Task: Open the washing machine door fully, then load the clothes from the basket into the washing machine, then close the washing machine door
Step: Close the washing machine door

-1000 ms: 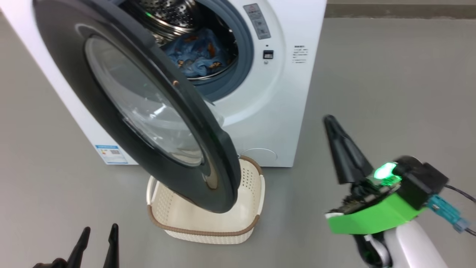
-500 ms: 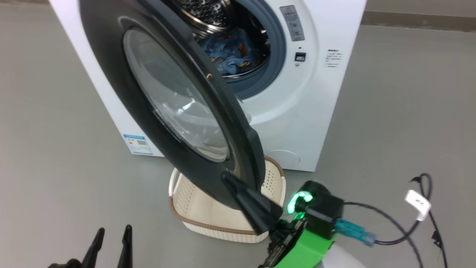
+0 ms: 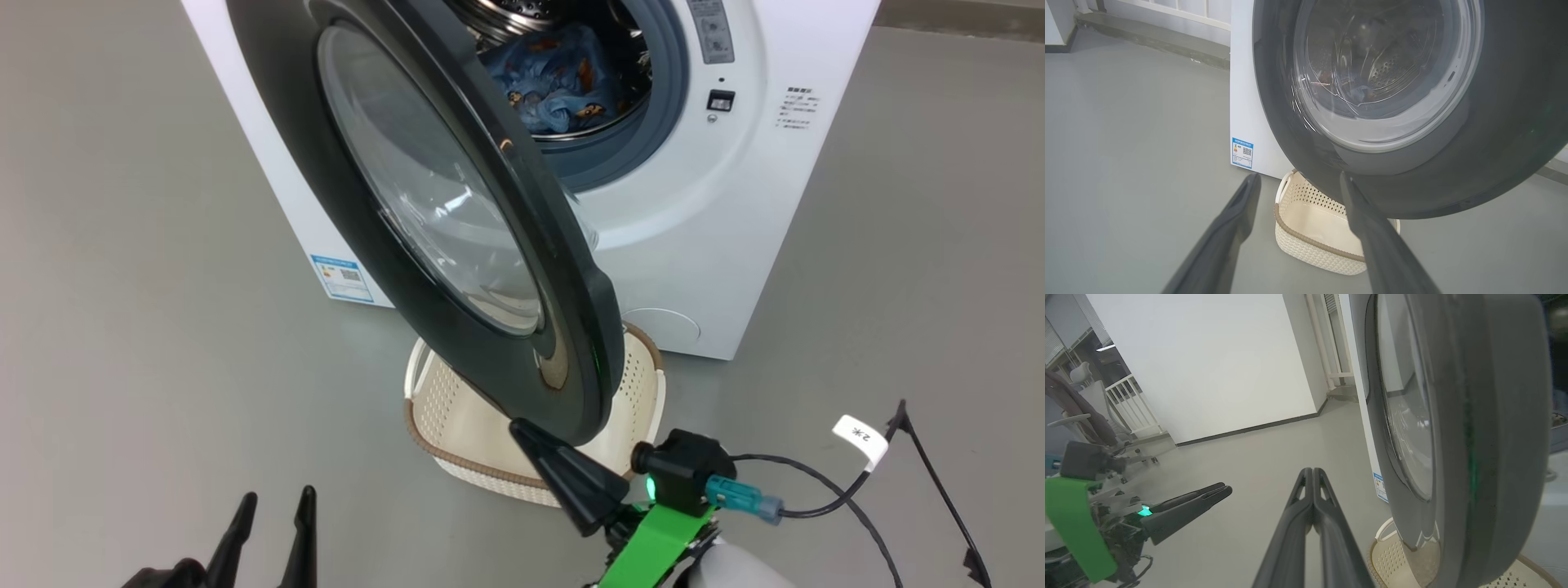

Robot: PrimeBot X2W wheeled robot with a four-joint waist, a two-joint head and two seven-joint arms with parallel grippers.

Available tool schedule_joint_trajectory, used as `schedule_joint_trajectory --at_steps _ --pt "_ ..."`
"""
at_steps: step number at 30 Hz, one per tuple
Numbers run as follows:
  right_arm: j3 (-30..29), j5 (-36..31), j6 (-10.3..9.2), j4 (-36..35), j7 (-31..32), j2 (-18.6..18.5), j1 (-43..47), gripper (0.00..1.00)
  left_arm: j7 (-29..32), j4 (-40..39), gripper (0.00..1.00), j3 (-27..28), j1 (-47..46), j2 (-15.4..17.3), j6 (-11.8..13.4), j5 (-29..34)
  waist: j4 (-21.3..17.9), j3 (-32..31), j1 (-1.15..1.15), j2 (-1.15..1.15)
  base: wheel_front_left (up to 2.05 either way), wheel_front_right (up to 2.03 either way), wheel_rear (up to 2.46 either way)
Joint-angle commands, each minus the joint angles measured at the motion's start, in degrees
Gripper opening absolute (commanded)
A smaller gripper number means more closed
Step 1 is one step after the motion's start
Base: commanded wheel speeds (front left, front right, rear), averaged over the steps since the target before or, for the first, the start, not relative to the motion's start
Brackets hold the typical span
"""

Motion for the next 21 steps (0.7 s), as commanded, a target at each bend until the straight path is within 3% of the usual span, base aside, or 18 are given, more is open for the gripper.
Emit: schedule_joint_trajectory --at_steps 1,21 --pt "0.0 0.7 0.35 -0.6 -0.3 0.8 -1.6 0.00 -0.6 -1.0 1.00 1.8 -2.4 0.3 -0.1 -0.3 0.3 0.3 0.00 0.00 0.00 0.00 0.00" --pt "-13.4 -3.0 0.35 3.4 -0.3 0.0 -6.2 0.00 -0.6 -1.2 1.00 0.7 -5.4 -0.9 -0.1 -0.7 1.4 4.1 0.00 0.00 0.00 0.00 0.00"
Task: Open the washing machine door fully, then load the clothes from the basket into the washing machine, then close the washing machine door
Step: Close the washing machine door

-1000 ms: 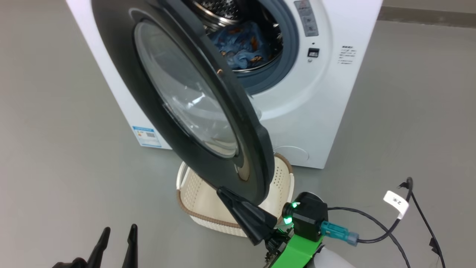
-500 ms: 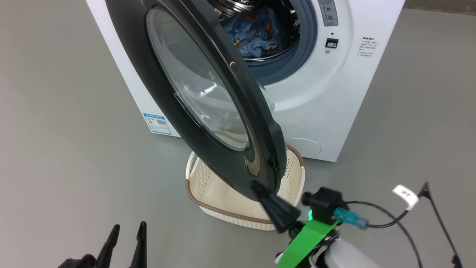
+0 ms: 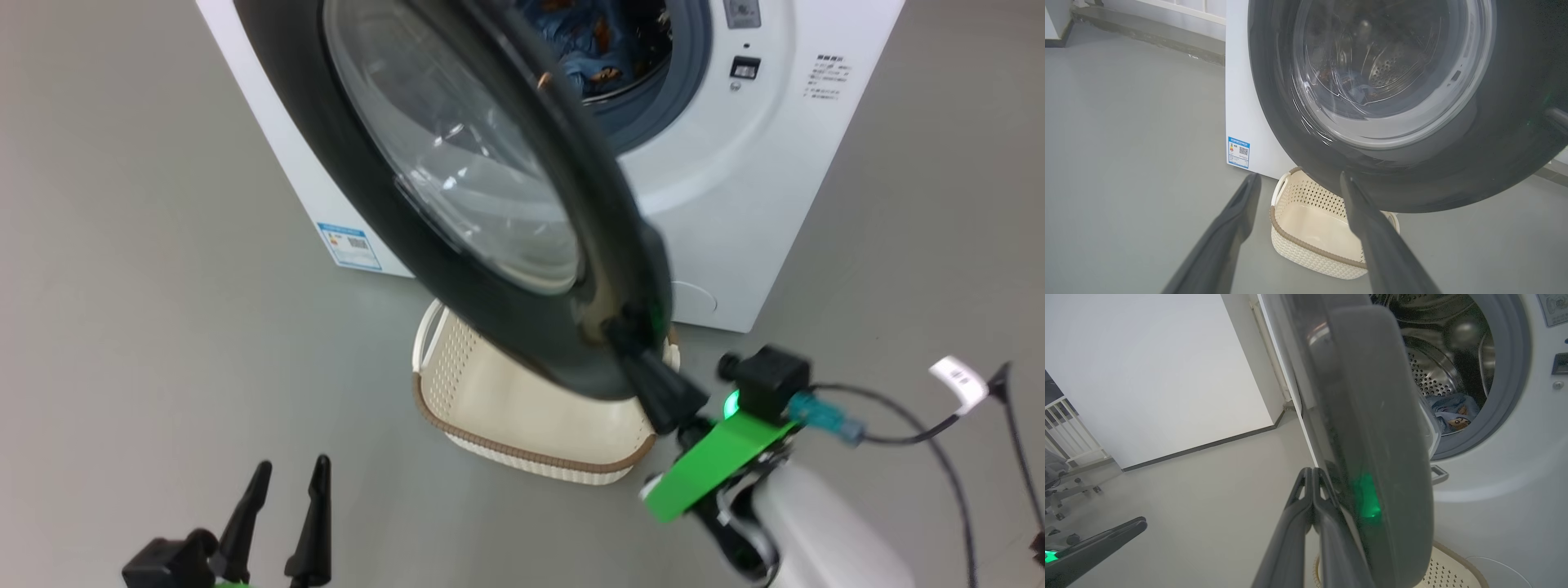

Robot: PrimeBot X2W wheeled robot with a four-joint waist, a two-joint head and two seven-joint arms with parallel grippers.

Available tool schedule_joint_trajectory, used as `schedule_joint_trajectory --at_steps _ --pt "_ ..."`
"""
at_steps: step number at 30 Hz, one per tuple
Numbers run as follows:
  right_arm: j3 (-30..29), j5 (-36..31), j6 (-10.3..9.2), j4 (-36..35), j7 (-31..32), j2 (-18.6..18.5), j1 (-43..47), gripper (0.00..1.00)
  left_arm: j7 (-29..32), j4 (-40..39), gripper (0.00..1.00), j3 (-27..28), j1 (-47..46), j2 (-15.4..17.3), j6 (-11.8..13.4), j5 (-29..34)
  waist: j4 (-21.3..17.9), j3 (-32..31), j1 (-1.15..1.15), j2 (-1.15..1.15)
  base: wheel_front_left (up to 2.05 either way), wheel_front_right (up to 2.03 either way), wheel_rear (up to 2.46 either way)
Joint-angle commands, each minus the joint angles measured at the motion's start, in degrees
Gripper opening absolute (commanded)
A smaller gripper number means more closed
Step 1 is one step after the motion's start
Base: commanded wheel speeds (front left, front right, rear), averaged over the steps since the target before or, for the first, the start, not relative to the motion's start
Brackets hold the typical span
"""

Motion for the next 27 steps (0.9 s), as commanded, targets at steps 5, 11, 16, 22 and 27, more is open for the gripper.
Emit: schedule_joint_trajectory --at_steps 5,11,16,22,27 --pt "-4.3 -1.2 0.08 -0.9 -0.3 -0.7 -5.2 0.00 -0.6 -1.9 1.00 1.5 -3.8 -0.2 -0.1 -0.4 0.9 2.5 0.00 0.00 0.00 0.00 0.00" --pt "-9.7 -2.7 0.08 0.9 -0.3 -2.0 -10.7 0.00 -0.6 -2.3 1.00 0.4 -5.9 -0.9 -0.1 -0.7 2.3 5.4 0.00 0.00 0.00 0.00 0.00" --pt "-14.6 -4.5 0.08 2.9 -0.3 -2.5 -15.7 0.00 -0.6 -2.3 1.00 -0.7 -7.7 -1.4 -0.1 -1.1 3.6 7.5 0.00 0.00 0.00 0.00 0.00" --pt "-20.5 -6.5 0.08 5.2 -0.3 -2.3 -21.6 0.00 -0.6 -2.2 1.00 -2.1 -9.5 -1.8 -0.1 -1.5 4.9 9.5 0.00 0.00 0.00 0.00 0.00" --pt "-23.5 -7.1 0.08 6.2 -0.3 -2.5 -24.8 0.00 -0.6 -2.0 1.00 -3.0 -10.7 -1.9 -0.1 -1.8 5.7 10.6 0.00 0.00 0.00 0.00 0.00"
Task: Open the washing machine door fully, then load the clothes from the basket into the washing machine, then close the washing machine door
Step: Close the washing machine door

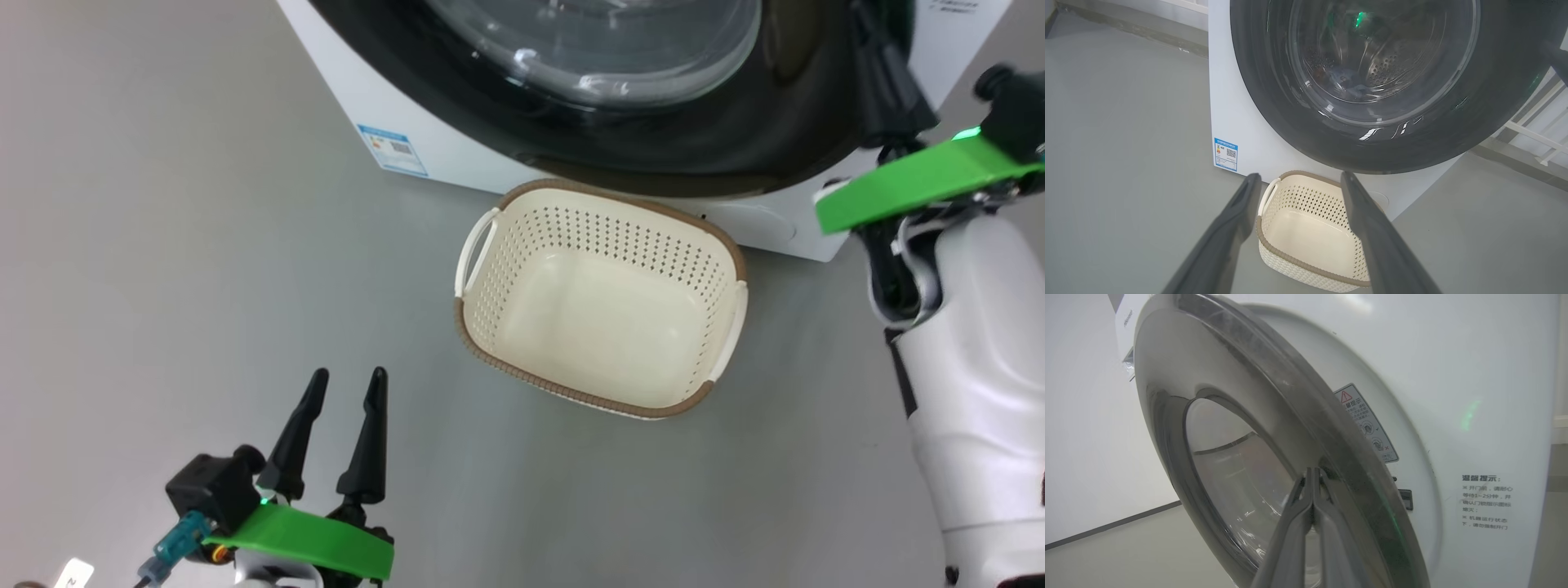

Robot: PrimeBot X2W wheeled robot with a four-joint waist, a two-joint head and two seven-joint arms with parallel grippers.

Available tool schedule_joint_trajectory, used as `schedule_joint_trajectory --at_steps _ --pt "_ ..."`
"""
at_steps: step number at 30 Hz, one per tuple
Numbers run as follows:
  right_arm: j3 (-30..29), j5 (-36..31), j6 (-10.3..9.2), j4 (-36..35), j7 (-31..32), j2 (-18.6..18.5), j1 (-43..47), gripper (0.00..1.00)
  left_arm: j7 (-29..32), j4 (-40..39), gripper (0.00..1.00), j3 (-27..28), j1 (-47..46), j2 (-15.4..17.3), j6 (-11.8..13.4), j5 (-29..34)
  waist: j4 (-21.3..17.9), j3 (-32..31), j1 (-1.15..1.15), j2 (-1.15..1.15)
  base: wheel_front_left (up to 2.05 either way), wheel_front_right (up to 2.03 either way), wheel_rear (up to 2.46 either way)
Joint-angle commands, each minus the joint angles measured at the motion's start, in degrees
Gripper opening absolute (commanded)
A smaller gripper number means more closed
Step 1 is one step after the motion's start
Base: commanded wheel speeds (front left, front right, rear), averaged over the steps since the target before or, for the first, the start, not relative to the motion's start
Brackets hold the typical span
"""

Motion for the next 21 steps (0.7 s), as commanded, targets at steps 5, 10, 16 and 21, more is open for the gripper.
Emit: schedule_joint_trajectory --at_steps 5,10,16,21 --pt "-1.7 -1.1 0.08 -0.7 -0.3 0.5 -4.2 0.00 -0.5 -1.0 1.00 1.1 -2.4 0.7 -0.1 -0.5 1.2 1.9 0.00 0.00 0.00 0.00 0.00" --pt "-3.2 -2.0 0.08 0.3 -0.3 0.5 -7.3 0.00 -0.5 -1.0 1.00 0.6 -3.5 0.7 -0.1 -1.1 1.8 3.3 0.00 0.00 0.00 0.00 0.00" --pt "-5.7 -3.2 0.08 0.9 -0.3 0.7 -10.8 0.00 -0.5 -0.9 1.00 -0.3 -5.1 0.6 -0.1 -1.5 2.6 5.1 0.00 0.00 0.00 0.00 0.00" --pt "-6.5 -4.2 0.08 1.5 -0.3 1.2 -12.8 0.00 -0.5 -1.0 1.00 -0.6 -6.0 0.7 -0.1 -1.7 2.9 6.2 0.00 0.00 0.00 0.00 0.00"
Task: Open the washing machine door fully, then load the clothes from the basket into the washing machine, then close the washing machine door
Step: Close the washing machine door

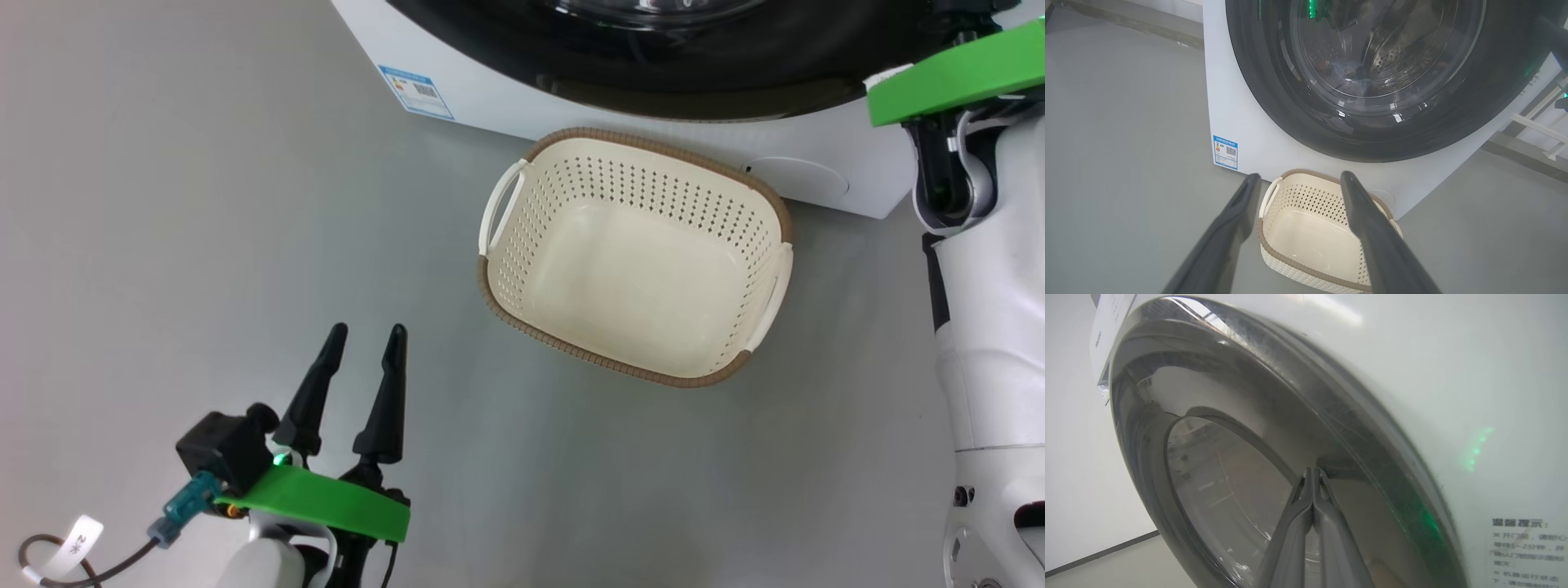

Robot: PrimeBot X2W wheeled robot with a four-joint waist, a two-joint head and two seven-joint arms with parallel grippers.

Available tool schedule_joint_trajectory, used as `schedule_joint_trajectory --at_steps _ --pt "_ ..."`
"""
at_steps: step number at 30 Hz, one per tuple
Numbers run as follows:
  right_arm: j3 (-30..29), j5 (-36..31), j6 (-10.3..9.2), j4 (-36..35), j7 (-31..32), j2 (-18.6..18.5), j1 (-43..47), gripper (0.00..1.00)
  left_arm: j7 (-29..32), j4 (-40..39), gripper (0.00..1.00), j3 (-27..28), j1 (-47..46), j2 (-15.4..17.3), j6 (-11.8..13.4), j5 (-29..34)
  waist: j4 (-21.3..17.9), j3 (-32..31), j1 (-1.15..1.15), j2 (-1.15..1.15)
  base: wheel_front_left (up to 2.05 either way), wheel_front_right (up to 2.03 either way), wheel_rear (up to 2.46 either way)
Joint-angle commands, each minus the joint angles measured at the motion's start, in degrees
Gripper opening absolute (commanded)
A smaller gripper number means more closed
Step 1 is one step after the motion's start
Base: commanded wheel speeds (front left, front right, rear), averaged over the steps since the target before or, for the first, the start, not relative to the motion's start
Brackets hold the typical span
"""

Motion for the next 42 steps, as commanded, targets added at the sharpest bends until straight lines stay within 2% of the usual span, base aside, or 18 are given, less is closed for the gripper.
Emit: schedule_joint_trajectory --at_steps 1,7,8,9,10,11,12,15,20,27,42 --pt "0.4 -0.4 -0.44 -1.2 -0.3 0.7 -2.6 0.00 -0.4 -1.1 1.00 1.9 -1.2 1.0 -0.1 -0.4 0.1 0.4 0.00 0.00 0.00 0.00 0.00" --pt "5.5 0.8 -0.44 -0.9 -0.3 0.7 1.4 0.00 -0.4 0.0 1.00 2.9 -1.2 1.8 -0.1 0.2 -1.3 -0.9 0.00 0.00 0.00 0.00 0.00" --pt "6.4 1.1 -0.44 -0.9 -0.3 0.5 2.5 0.09 -0.4 0.3 1.00 3.1 -1.2 1.9 -0.1 0.3 -1.6 -1.3 0.00 0.00 0.00 0.00 0.00" --pt "6.9 1.5 -0.44 -1.0 -0.3 0.4 3.8 0.24 -0.4 0.7 1.00 3.2 -1.1 2.1 -0.1 0.4 -1.9 -1.8 0.00 0.00 0.00 0.00 0.00" --pt "7.5 1.8 -0.44 -1.2 -0.3 0.4 5.2 0.46 -0.4 1.0 1.00 3.4 -1.1 2.3 -0.1 0.6 -2.4 -2.3 0.00 0.00 0.00 0.00 0.00" --pt "8.3 2.0 -0.44 -1.2 -0.3 0.2 6.5 0.75 -0.4 1.3 1.00 3.7 -1.0 2.4 -0.1 0.7 -2.8 -2.8 0.00 0.00 0.00 0.00 0.00" --pt "8.9 2.2 -0.44 -1.3 -0.3 0.0 7.8 0.98 -0.4 1.6 1.00 3.9 -1.0 2.6 -0.1 0.9 -3.2 -3.3 0.00 0.00 0.00 0.00 0.00" --pt "12.7 2.5 -0.44 -1.2 -0.3 -1.1 11.9 1.00 -0.4 2.4 1.00 4.3 -0.9 3.6 -0.1 1.4 -4.6 -5.0 0.00 0.00 0.00 0.00 0.00" --pt "15.1 4.4 -0.44 -1.4 -0.3 -2.2 17.4 1.00 -0.4 3.0 1.00 4.9 -0.2 6.0 -0.1 1.6 -7.4 -7.5 0.00 0.00 0.00 0.00 0.00" --pt "13.6 5.3 -0.44 -3.8 -0.3 -2.1 23.8 1.00 -0.4 4.2 1.00 6.7 1.1 8.2 -0.1 1.5 -11.4 -10.6 0.00 0.00 0.00 0.00 0.00" --pt "10.6 5.7 -0.44 -6.9 -0.3 -2.8 38.3 1.00 -0.4 5.5 1.00 9.4 5.2 10.7 -0.1 1.1 -17.2 -15.8 0.00 0.00 0.00 0.00 0.00"
